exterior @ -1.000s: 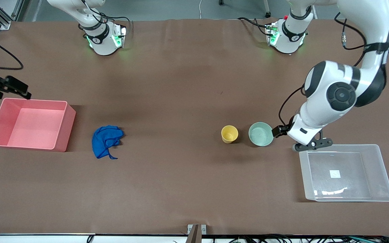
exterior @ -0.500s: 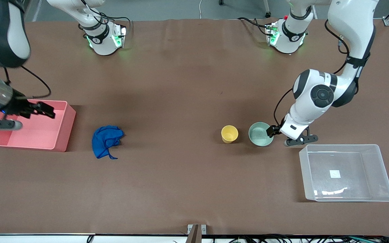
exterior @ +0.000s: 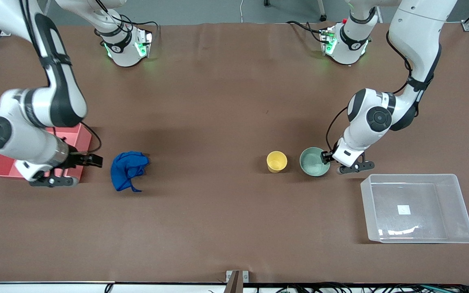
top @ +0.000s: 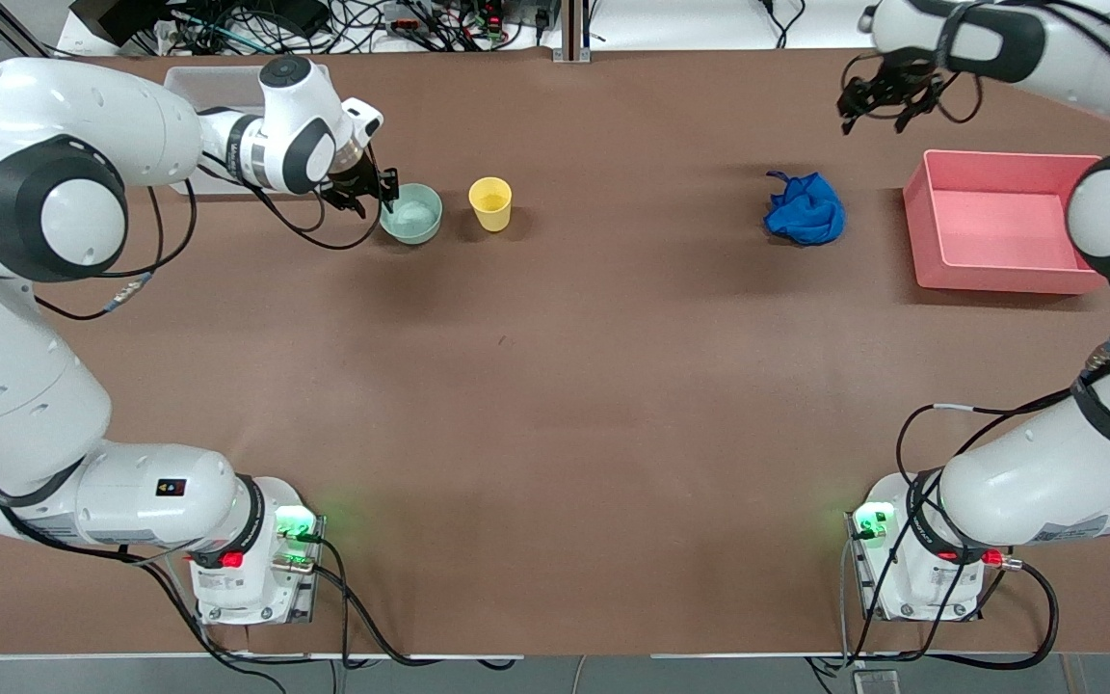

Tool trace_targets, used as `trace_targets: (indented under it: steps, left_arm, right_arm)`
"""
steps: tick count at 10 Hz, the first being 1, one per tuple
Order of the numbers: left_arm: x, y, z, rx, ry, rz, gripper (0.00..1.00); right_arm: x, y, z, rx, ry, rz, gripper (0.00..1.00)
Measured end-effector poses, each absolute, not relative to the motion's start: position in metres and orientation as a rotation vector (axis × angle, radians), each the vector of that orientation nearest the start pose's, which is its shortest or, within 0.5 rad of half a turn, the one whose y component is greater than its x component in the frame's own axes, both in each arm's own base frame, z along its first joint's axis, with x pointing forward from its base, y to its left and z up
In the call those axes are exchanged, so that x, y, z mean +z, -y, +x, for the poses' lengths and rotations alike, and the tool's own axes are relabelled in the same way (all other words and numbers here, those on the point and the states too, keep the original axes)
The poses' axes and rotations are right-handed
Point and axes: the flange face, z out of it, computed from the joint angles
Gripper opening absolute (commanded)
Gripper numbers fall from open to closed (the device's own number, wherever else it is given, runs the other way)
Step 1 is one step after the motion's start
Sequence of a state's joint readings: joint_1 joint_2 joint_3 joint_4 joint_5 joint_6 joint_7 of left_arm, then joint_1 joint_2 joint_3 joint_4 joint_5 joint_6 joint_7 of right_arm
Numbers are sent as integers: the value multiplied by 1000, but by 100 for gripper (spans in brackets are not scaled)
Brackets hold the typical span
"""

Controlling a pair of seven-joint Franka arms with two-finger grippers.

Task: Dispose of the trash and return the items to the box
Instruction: 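Grasp the green bowl with the left gripper while the right gripper grasps the cloth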

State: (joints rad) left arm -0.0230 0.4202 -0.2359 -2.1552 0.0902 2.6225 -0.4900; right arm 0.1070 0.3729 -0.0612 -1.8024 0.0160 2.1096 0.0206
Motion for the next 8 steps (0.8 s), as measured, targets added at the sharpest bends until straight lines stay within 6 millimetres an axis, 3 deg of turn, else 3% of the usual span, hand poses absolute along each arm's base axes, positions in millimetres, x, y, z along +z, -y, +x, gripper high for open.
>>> trace_targets:
  steps: [2, 4, 7, 8]
  left_arm:
    - [208, 151, 556, -79, 289, -3203, 1]
    - [236, 153, 570, -178, 292, -3214, 0]
    - [335, 128, 605, -195, 363, -3163, 0]
    - [373, 117, 617, -175, 381, -3144, 0]
  right_arm:
    - [288, -47, 637, 90, 63, -3155, 96]
    - [247, -65, 623, 78, 83, -3143, 96]
    - [213, -84, 600, 148, 122, -3139, 96]
    - [208, -87, 595, 168, 130, -3139, 87]
